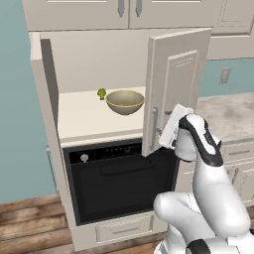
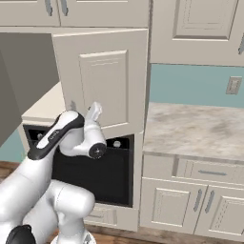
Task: Pick the mug and place it in the sink. Pick the bowl and place it in the open cabinet and then close the cabinet.
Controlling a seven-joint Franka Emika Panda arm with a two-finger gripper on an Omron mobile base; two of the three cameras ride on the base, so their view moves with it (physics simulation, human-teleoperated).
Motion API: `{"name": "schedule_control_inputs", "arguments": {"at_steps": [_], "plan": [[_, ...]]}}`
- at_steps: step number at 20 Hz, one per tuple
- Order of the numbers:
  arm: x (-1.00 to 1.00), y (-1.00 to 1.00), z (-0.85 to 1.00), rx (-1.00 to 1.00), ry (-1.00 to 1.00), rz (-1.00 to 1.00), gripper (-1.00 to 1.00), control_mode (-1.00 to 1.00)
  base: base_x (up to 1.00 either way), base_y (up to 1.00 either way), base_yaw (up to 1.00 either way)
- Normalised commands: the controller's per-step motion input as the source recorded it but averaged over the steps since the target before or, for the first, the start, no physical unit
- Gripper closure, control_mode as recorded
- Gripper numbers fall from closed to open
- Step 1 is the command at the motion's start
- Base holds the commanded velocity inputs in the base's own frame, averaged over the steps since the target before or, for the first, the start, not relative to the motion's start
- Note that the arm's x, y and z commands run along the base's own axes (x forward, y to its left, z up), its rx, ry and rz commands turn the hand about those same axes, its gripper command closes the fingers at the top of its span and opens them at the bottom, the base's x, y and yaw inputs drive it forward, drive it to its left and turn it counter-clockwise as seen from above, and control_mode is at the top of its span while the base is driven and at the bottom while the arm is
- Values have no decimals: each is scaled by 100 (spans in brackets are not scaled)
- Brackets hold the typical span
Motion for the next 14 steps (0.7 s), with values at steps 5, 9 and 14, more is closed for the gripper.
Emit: {"name": "schedule_control_inputs", "arguments": {"at_steps": [5, 9, 14], "plan": [[80, 0, 0, 0, 5, -12, -100, -100, 0, 0, 0], [67, 1, -2, 0, 5, -12, -100, -100, 0, 0, 0], [69, 4, -9, 0, 8, -13, -100, -100, 0, 0, 0]]}}
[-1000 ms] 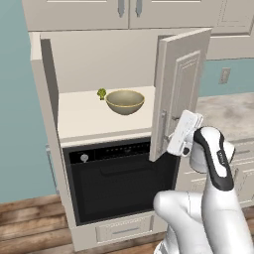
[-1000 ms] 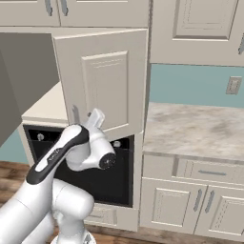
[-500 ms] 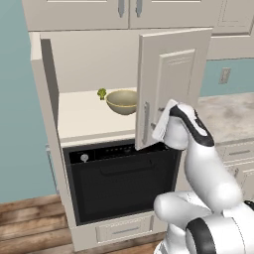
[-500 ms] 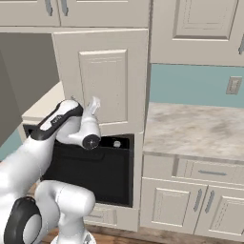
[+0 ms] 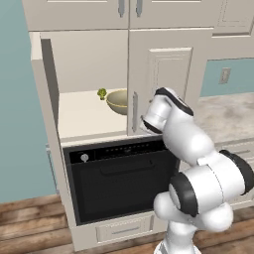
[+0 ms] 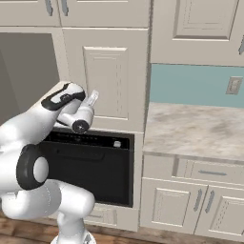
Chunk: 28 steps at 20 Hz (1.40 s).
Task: Pick the mug and place it in the sink. Pick the bowl and place it in the open cabinet and then close the cabinet.
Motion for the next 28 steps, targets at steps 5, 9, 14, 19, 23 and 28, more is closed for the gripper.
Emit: {"name": "schedule_control_inputs", "arguments": {"at_steps": [5, 9, 14, 19, 23, 28], "plan": [[57, 0, -9, 0, 12, -6, -100, -100, 0, 0, 0], [24, 0, 0, 0, 13, 0, -100, -100, 0, 0, 0], [-1, 0, 0, 1, 4, 0, -100, -100, 0, 0, 0], [-79, -20, 16, 11, 0, -2, -100, -100, 0, 0, 0], [-81, -35, 12, 18, 4, -3, -100, -100, 0, 0, 0], [-71, -35, 43, 22, 3, 0, -100, -100, 0, 0, 0]]}}
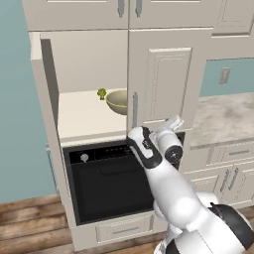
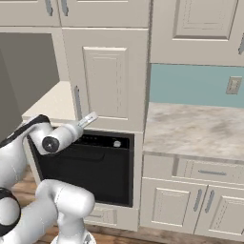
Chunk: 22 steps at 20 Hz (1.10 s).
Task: Pick the mug and place it in the sink. Pick the bowl and place it in the open cabinet and then close the cabinet.
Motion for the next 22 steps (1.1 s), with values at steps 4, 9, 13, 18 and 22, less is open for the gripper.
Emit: {"name": "schedule_control_inputs", "arguments": {"at_steps": [4, 9, 13, 18, 22], "plan": [[-62, -8, 81, 21, 0, 0, -100, -100, 0, 0, 0], [-73, 0, 48, 22, 0, 0, -100, -100, 0, 0, 0], [-91, 0, 30, 16, 0, -1, -100, -100, 0, 0, 0], [-80, -1, 57, 8, 0, -4, -100, -100, 0, 0, 0], [-56, -10, 77, 7, 0, -10, -100, -100, 0, 0, 0]]}}
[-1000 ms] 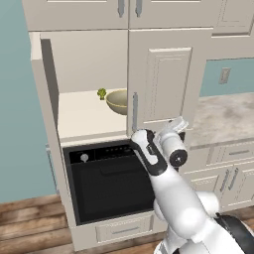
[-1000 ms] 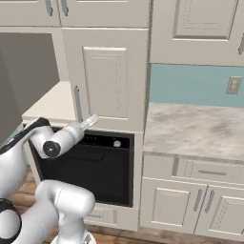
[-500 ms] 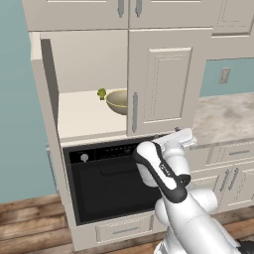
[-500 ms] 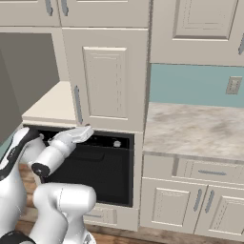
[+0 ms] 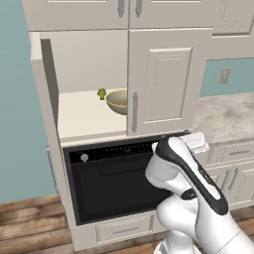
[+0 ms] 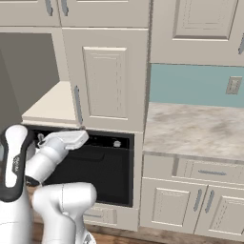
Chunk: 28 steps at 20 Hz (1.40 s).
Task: Pick the mug and place it in the sink. Pick the bowl and place it in the open cabinet and then close the cabinet.
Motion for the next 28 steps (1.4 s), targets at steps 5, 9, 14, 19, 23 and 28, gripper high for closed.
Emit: {"name": "schedule_control_inputs", "arguments": {"at_steps": [5, 9, 14, 19, 23, 28], "plan": [[-40, 0, 76, 8, 0, -9, -100, -100, 0, 0, 0], [-50, 0, 39, 10, 1, -8, -100, -100, 0, 0, 0], [-57, 14, 1, 13, 0, -2, -100, -100, 0, 0, 0], [-59, 20, 4, 11, 0, -3, -100, -100, 0, 0, 0], [-50, 14, 19, 10, 0, -2, -100, -100, 0, 0, 0], [-64, 9, 15, 10, 0, -2, -100, -100, 0, 0, 0]]}}
